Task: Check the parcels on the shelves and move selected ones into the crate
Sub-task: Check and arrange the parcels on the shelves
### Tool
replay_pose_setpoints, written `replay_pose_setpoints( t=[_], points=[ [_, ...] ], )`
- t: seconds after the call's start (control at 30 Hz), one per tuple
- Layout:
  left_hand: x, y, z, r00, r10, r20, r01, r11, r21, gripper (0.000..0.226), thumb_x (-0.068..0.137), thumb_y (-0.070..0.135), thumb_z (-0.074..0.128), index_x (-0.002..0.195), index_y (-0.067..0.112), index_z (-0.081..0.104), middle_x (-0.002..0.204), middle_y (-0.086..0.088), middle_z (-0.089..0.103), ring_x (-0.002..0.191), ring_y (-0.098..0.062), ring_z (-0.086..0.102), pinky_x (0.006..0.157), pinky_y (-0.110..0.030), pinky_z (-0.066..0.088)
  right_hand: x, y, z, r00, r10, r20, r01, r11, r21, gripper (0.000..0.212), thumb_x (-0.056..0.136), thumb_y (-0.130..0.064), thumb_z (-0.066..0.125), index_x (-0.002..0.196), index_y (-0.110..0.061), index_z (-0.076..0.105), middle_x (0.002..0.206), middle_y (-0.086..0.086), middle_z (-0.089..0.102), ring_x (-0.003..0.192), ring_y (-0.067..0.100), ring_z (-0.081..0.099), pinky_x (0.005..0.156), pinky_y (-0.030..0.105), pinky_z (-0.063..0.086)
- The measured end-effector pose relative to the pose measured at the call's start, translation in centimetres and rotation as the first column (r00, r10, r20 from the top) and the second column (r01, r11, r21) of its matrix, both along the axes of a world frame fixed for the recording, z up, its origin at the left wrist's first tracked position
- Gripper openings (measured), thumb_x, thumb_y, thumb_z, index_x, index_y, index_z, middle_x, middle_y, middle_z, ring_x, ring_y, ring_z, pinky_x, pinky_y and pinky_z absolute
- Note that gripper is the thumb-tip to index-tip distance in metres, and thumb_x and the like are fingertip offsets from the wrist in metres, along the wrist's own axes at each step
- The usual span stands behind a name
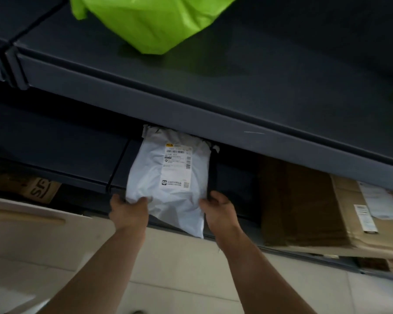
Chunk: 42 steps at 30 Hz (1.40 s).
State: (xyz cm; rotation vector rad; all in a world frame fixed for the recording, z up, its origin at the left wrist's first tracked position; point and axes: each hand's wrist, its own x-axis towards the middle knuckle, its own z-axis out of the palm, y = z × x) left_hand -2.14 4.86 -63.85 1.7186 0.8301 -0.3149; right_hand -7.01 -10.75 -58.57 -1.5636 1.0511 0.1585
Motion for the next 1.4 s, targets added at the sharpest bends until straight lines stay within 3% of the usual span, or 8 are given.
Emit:
replay_pose_setpoints(
  t=[0.1,0.33,0.47,0.6,0.8,1.0,1.13,1.4],
  points=[
    [-3.0,-1.6,2.7,0.999,0.043,0.026,-0.042,0.998,-0.035,0.066,0.083,0.005,0.065,0.140,0.007,0.033,0.129,-0.018,0.053,0.112,-0.033,0.054,0.095,-0.036,0.041,-2.8,-1.8,2.8,0.999,0.032,0.029,-0.034,0.998,0.047,0.030,0.090,-0.011,0.064,0.120,-0.007,0.064,0.100,0.003,0.069,0.094,0.015,0.065,0.078,0.025,0.051],
    [-9.8,-10.1,11.2,0.994,-0.075,0.078,0.096,0.946,-0.309,0.023,0.091,-0.004,0.052,0.106,0.014,0.049,0.073,0.005,0.045,0.062,-0.005,0.047,0.067,-0.009,0.039,-11.0,-9.1,9.2,0.979,-0.028,0.200,0.026,1.000,0.010,0.016,0.091,-0.015,0.063,0.099,-0.026,0.071,0.098,-0.005,0.072,0.093,0.008,0.065,0.084,0.023,0.052],
    [-12.8,-16.5,14.4,0.949,-0.290,0.120,0.314,0.884,-0.346,0.026,0.090,0.009,0.059,0.116,0.016,0.059,0.096,0.004,0.062,0.092,-0.011,0.056,0.102,-0.031,0.042,-15.7,-14.6,13.4,0.954,-0.072,0.290,0.103,0.990,-0.092,0.019,0.090,-0.010,0.063,0.092,-0.026,0.073,0.087,-0.010,0.073,0.085,0.005,0.066,0.076,0.018,0.049],
    [-14.6,-22.7,16.7,0.881,-0.453,0.139,0.471,0.804,-0.362,0.047,0.091,0.021,0.063,0.136,0.019,0.050,0.125,0.004,0.058,0.101,-0.006,0.052,0.096,-0.027,0.040,-18.6,-21.7,15.0,0.941,-0.159,0.299,0.247,0.925,-0.288,0.017,0.090,-0.011,0.062,0.103,-0.021,0.068,0.093,-0.008,0.069,0.082,0.005,0.062,0.068,0.008,0.046],
    [-14.8,-29.0,16.6,0.824,-0.552,0.127,0.565,0.791,-0.235,0.061,0.091,0.027,0.063,0.145,0.026,0.036,0.132,-0.001,0.055,0.106,-0.019,0.056,0.084,-0.031,0.044,-20.6,-30.6,11.4,0.988,-0.154,-0.016,0.129,0.879,-0.460,0.070,0.087,-0.032,0.064,0.147,-0.026,0.031,0.154,0.003,0.025,0.141,0.029,0.022,0.114,0.053,0.027],
    [-15.0,-29.7,15.6,0.830,-0.548,0.105,0.556,0.799,-0.227,0.055,0.090,0.022,0.065,0.139,0.029,0.042,0.117,0.004,0.061,0.093,-0.014,0.060,0.064,-0.027,0.045,-21.0,-32.6,10.2,0.980,-0.147,0.131,0.172,0.964,-0.202,0.089,0.078,-0.027,0.077,0.150,-0.029,0.023,0.141,0.000,0.041,0.122,0.024,0.047,0.100,0.042,0.045],
    [-16.2,-28.3,15.9,0.853,-0.518,0.054,0.514,0.819,-0.254,0.058,0.088,0.014,0.065,0.140,0.029,0.041,0.113,0.001,0.063,0.091,-0.014,0.061,0.058,-0.028,0.045,-22.2,-32.3,10.1,0.994,-0.102,0.034,0.106,0.980,-0.168,0.099,0.064,-0.037,0.084,0.145,-0.035,0.028,0.138,0.001,0.041,0.120,0.028,0.047,0.101,0.052,0.045],
    [-20.6,-25.1,15.9,0.898,-0.438,-0.041,0.409,0.866,-0.289,0.058,0.089,0.021,0.066,0.141,0.026,0.039,0.120,0.001,0.062,0.103,-0.020,0.060,0.079,-0.034,0.047,-25.8,-29.7,10.7,0.991,-0.132,0.028,0.132,0.991,0.007,0.088,0.073,-0.018,0.081,0.143,-0.030,0.029,0.126,0.001,0.046,0.110,0.023,0.049,0.095,0.041,0.045]
  ],
)
